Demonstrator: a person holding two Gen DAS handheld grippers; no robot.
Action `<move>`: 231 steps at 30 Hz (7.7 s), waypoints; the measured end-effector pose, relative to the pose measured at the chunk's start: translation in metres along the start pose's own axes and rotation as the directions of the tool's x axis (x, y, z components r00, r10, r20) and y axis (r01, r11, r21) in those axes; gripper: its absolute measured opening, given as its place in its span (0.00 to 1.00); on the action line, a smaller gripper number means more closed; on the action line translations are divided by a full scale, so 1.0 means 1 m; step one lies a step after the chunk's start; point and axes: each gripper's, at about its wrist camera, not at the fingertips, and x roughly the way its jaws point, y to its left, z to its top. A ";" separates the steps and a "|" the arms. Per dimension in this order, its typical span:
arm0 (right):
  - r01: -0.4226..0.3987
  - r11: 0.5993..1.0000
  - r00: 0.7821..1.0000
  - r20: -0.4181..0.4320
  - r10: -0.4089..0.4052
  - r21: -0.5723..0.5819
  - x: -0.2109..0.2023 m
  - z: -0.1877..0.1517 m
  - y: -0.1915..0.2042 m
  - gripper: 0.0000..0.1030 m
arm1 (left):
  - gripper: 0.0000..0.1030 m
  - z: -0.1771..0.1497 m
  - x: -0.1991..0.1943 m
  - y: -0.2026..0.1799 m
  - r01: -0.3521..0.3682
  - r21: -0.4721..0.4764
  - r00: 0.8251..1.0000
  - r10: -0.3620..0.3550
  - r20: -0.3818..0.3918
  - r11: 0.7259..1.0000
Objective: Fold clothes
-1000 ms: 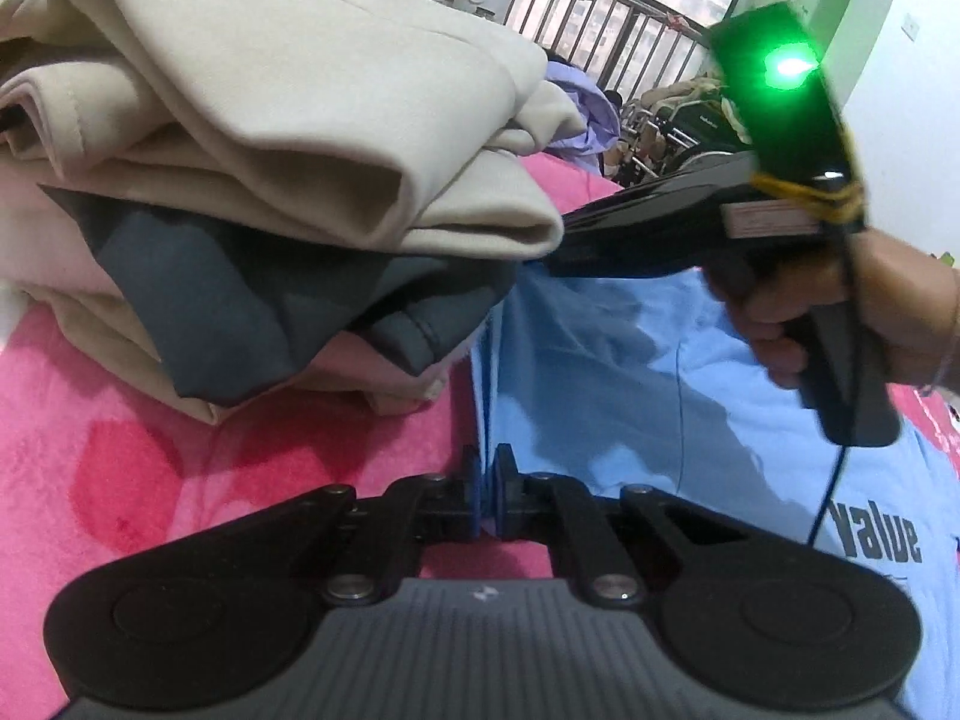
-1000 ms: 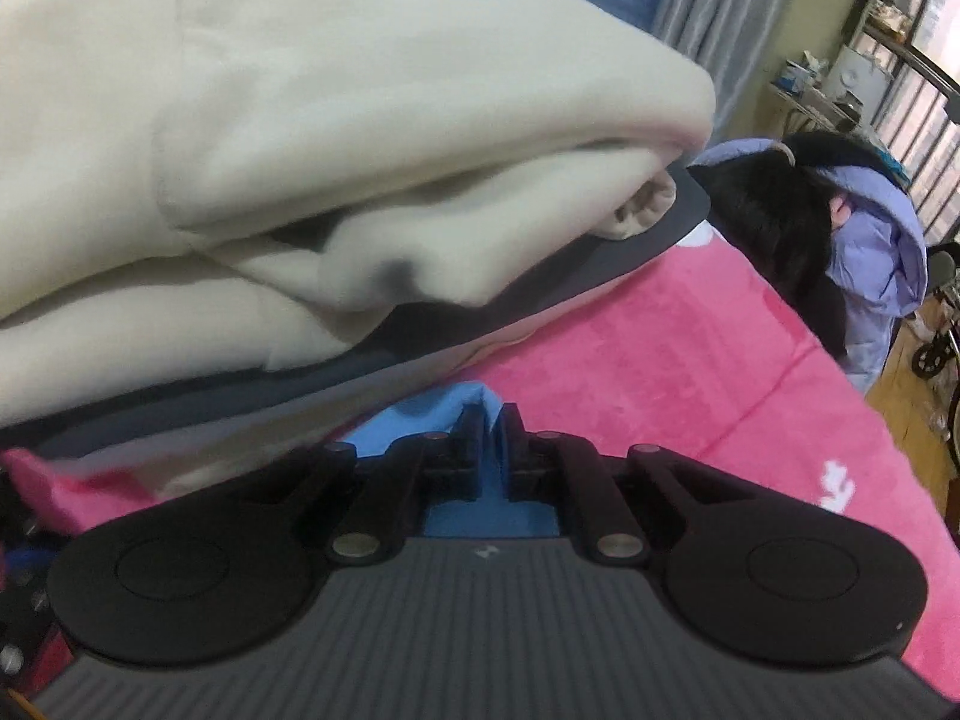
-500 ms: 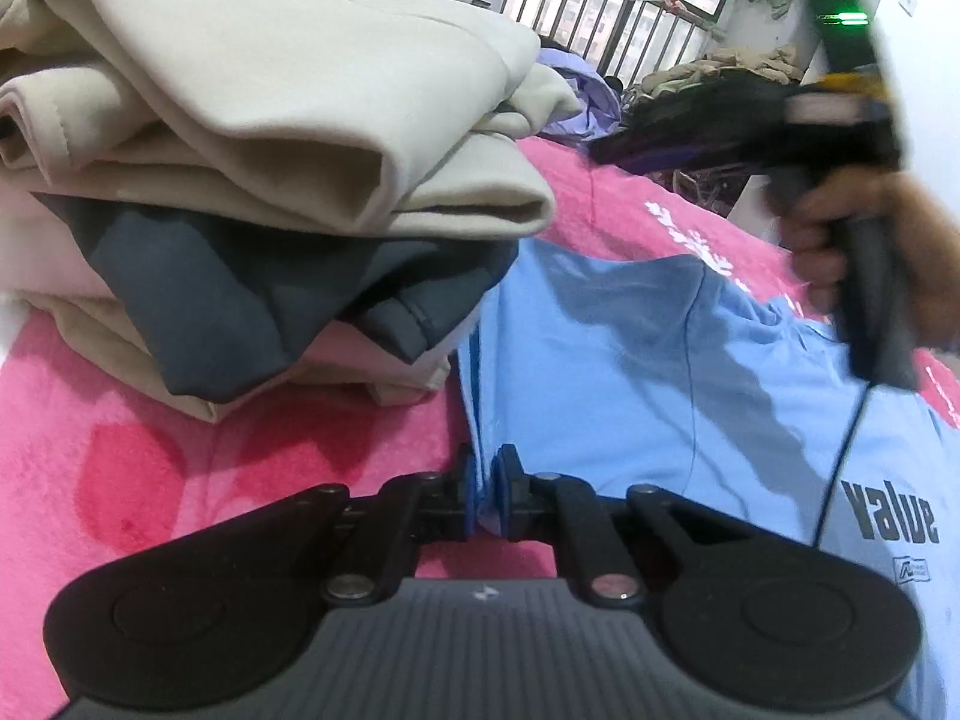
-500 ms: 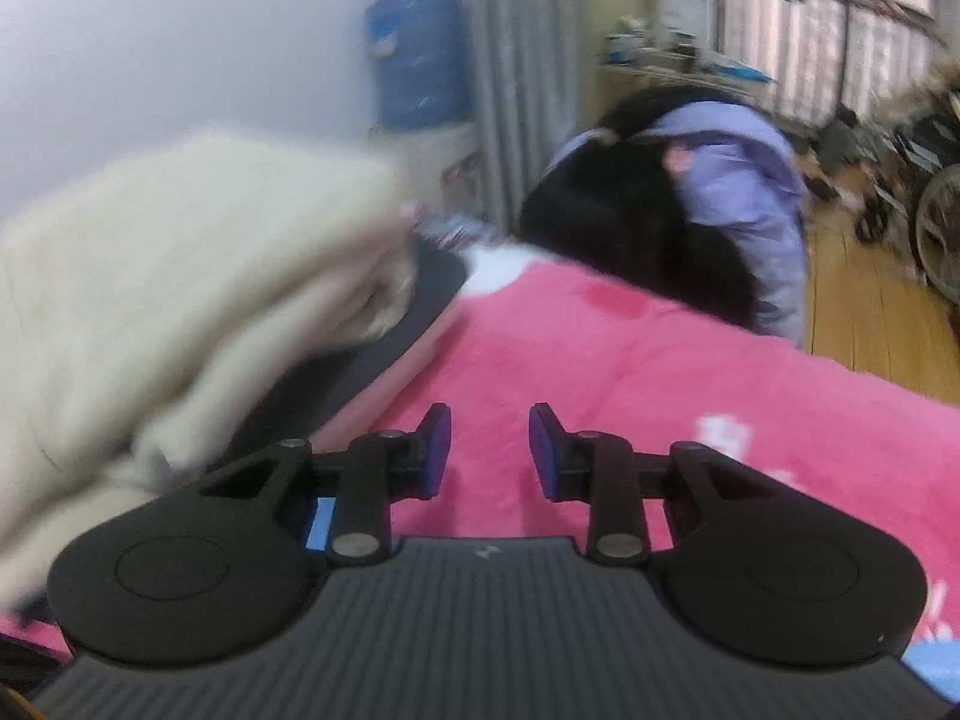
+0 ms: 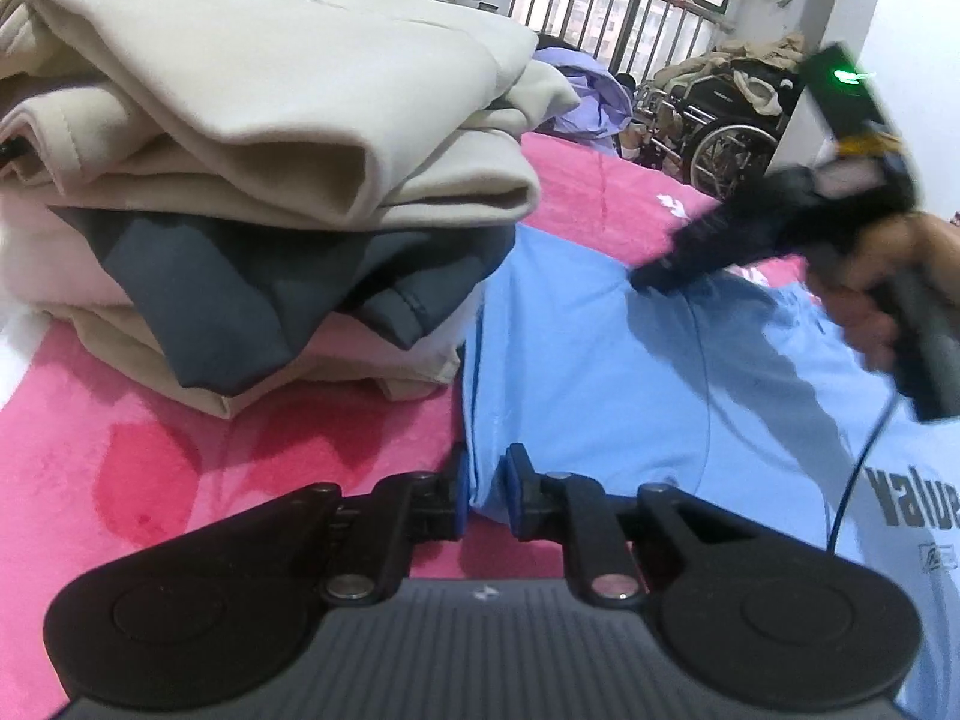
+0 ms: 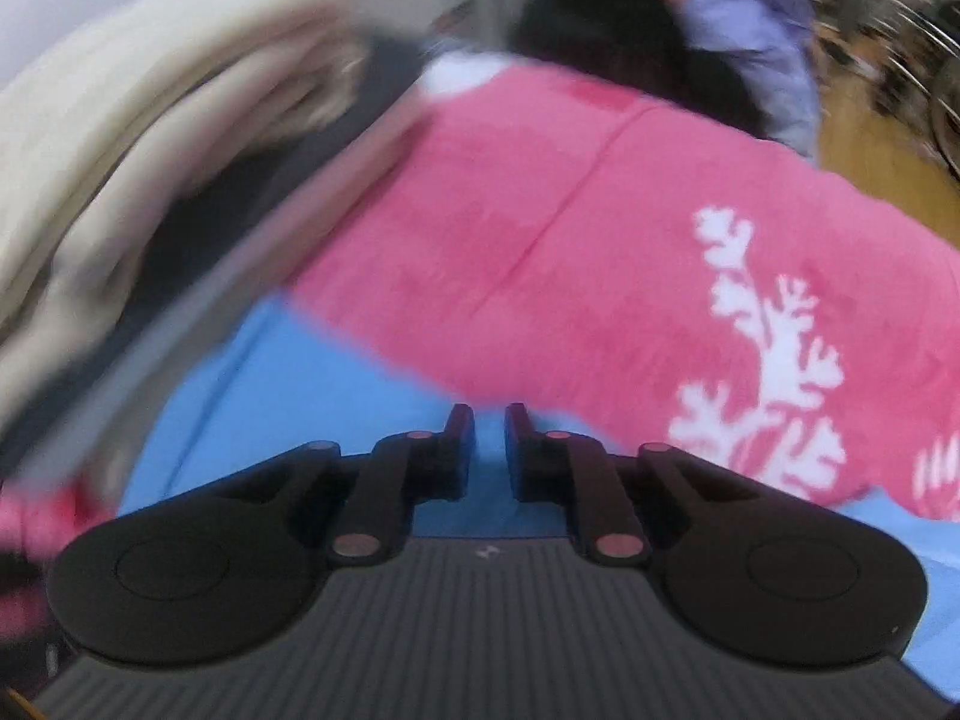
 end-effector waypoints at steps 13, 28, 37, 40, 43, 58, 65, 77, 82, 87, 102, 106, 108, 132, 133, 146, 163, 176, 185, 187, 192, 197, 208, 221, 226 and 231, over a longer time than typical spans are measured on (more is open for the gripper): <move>-0.235 0.967 0.972 -0.052 0.231 -0.094 -0.004 -0.004 0.057 0.12 | 0.16 0.004 0.013 -0.014 -0.013 0.033 1.000 0.013 0.022 0.999; -0.351 0.881 0.934 0.191 0.303 0.318 -0.014 0.000 -0.013 0.09 | 0.20 0.012 0.014 -0.015 -0.065 0.001 0.997 0.065 0.047 0.998; -0.455 0.873 0.875 0.267 0.403 0.177 -0.180 0.012 -0.054 0.09 | 0.27 0.013 0.007 -0.013 -0.254 -0.041 0.965 0.256 0.051 0.966; -0.428 0.894 0.874 0.312 0.373 0.133 -0.260 -0.004 -0.070 0.10 | 0.33 0.010 -0.002 -0.008 -0.312 -0.044 0.948 0.314 0.056 0.949; -0.399 0.907 0.867 0.377 0.325 0.134 -0.330 -0.029 -0.085 0.10 | 0.34 0.007 -0.016 -0.004 -0.328 -0.061 0.941 0.332 0.069 0.943; -0.053 0.913 0.950 0.302 -0.079 0.405 -0.392 -0.224 -0.133 0.10 | 0.42 0.048 0.012 -0.118 -0.007 0.174 0.996 -0.008 0.089 0.985; 0.046 0.952 0.990 0.113 -0.083 0.301 -0.250 -0.194 -0.164 0.10 | 0.41 0.069 0.082 -0.184 0.025 0.325 0.995 -0.054 0.082 0.945; -0.099 0.995 0.983 0.153 0.101 -0.021 -0.064 -0.085 -0.110 0.07 | 0.37 0.063 0.126 -0.189 -0.031 0.388 0.996 -0.004 0.090 0.921; -0.053 0.997 0.987 0.151 0.061 -0.056 -0.022 -0.066 -0.113 0.05 | 0.40 0.061 0.124 -0.179 -0.019 0.351 0.995 -0.016 0.099 0.936; -0.065 0.995 0.973 0.227 0.046 0.076 -0.025 -0.053 -0.143 0.02 | 0.43 0.066 0.123 -0.170 0.003 0.317 0.995 -0.036 0.096 0.948; -0.129 0.946 0.948 0.317 0.029 0.298 -0.021 -0.034 -0.186 0.04 | 0.45 0.083 0.142 -0.156 -0.071 0.252 0.992 0.043 0.115 0.965; -0.273 0.925 0.942 0.268 0.201 0.265 -0.039 -0.039 -0.197 0.04 | 0.47 0.084 0.145 -0.155 -0.084 0.238 0.991 0.056 0.123 0.968; -0.324 0.910 0.938 0.216 0.273 0.257 -0.034 -0.042 -0.196 0.04 | 0.48 0.084 0.147 -0.156 -0.100 0.230 0.989 0.071 0.130 0.968; 0.048 0.806 0.953 0.214 -0.214 0.590 -0.148 -0.130 -0.346 0.05 | 0.49 0.088 0.145 -0.181 -0.233 0.205 0.965 0.199 0.173 0.951; 0.064 0.771 0.926 0.249 -0.282 0.633 -0.156 -0.133 -0.352 0.05 | 0.49 0.088 0.142 -0.179 -0.237 0.191 0.963 0.204 0.174 0.953; 0.207 0.770 0.635 0.515 -0.575 0.604 -0.395 -0.184 -0.312 0.05 | 0.50 0.125 0.009 -0.148 -0.207 0.131 0.940 0.160 0.302 0.970; 0.201 0.936 0.957 0.147 -0.251 0.290 -0.394 -0.310 -0.118 0.11 | 0.58 -0.010 -0.156 -0.158 0.146 0.432 0.988 -0.110 -0.106 0.890; 0.279 0.923 0.938 -0.281 -0.203 0.266 -0.336 -0.430 -0.057 0.13 | 0.58 -0.186 -0.154 -0.193 0.311 0.657 0.925 -0.059 -0.376 0.687; 0.197 0.899 0.965 -0.239 -0.107 0.392 -0.396 -0.391 -0.021 0.32 | 0.67 -0.136 -0.227 -0.218 0.259 0.617 0.965 -0.170 -0.201 0.743; 0.170 0.882 0.979 -0.175 -0.101 0.440 -0.408 -0.380 -0.007 0.46 | 0.85 -0.119 -0.244 -0.233 0.251 0.571 0.968 -0.199 -0.154 0.781; 0.209 0.883 0.978 -0.103 -0.182 0.420 -0.417 -0.375 0.029 0.56 | 0.92 -0.110 -0.269 -0.260 0.216 0.485 0.976 -0.205 -0.075 0.848; 0.322 0.865 0.946 -0.175 -0.274 0.385 -0.409 -0.394 0.038 0.57 | 1.00 -0.128 -0.276 -0.265 0.097 0.471 0.995 -0.092 -0.034 0.877; 0.427 0.820 0.904 -0.214 -0.371 0.382 -0.388 -0.396 0.057 0.65 | 1.00 -0.148 -0.258 -0.249 0.050 0.356 0.996 -0.018 -0.092 0.933; 0.505 0.780 0.862 -0.170 -0.478 0.370 -0.385 -0.396 0.085 0.79 | 1.00 -0.155 -0.252 -0.238 0.023 0.295 0.986 0.027 -0.166 0.955; 0.522 0.769 0.852 -0.174 -0.495 0.370 -0.389 -0.398 0.085 0.83 | 0.99 -0.163 -0.254 -0.236 0.020 0.306 0.982 0.039 -0.187 0.952; 0.537 0.756 0.841 -0.164 -0.516 0.373 -0.391 -0.397 0.084 0.86 | 0.99 -0.167 -0.256 -0.239 0.013 0.329 0.984 0.047 -0.174 0.944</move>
